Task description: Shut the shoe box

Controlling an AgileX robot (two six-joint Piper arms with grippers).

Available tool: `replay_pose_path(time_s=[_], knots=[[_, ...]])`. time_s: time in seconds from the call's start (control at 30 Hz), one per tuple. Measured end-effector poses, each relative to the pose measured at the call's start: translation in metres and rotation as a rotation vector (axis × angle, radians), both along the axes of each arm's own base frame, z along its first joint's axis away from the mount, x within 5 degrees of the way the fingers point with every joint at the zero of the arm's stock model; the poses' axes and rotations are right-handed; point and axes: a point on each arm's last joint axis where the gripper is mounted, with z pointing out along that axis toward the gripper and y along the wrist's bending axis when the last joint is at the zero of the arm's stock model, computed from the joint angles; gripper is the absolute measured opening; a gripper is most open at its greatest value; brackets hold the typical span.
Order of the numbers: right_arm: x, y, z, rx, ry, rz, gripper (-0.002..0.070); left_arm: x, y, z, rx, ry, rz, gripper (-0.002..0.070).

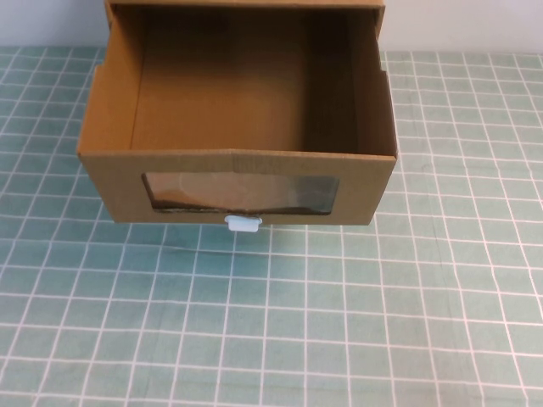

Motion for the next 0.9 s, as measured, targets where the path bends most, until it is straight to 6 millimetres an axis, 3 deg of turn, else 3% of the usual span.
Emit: replay_pose_path(time_s=[0.13, 0.33, 0.5, 0.6, 0.67, 0.77, 0.9], knots=[[-0.018, -0.001, 0.043, 0.068, -0.121, 0.060, -0.0014, -0.009, 0.001, 0.024, -0.042, -0.070, -0.032, -0.0005], [-0.058, -0.002, 0.124, 0.224, -0.202, 0.212, -0.0014, -0.034, 0.004, 0.093, -0.018, -0.208, -0.002, -0.0005], [-0.065, 0.006, 0.184, 0.222, -0.099, 0.315, -0.0014, -0.027, 0.002, 0.145, -0.002, -0.141, -0.019, -0.0005], [-0.057, 0.013, 0.216, 0.196, 0.023, 0.364, -0.0014, -0.012, -0.003, 0.174, 0.030, 0.020, -0.046, -0.0005], [-0.040, 0.017, 0.232, 0.168, 0.162, 0.383, -0.0014, 0.003, -0.007, 0.190, 0.063, 0.166, -0.065, -0.0005], [0.001, 0.024, 0.239, 0.136, 0.458, 0.406, -0.0014, 0.033, -0.015, 0.199, 0.106, 0.411, -0.095, -0.0005], [0.058, 0.025, 0.227, 0.114, 0.816, 0.390, -0.0014, 0.071, -0.022, 0.200, 0.141, 0.604, -0.110, -0.0005]])
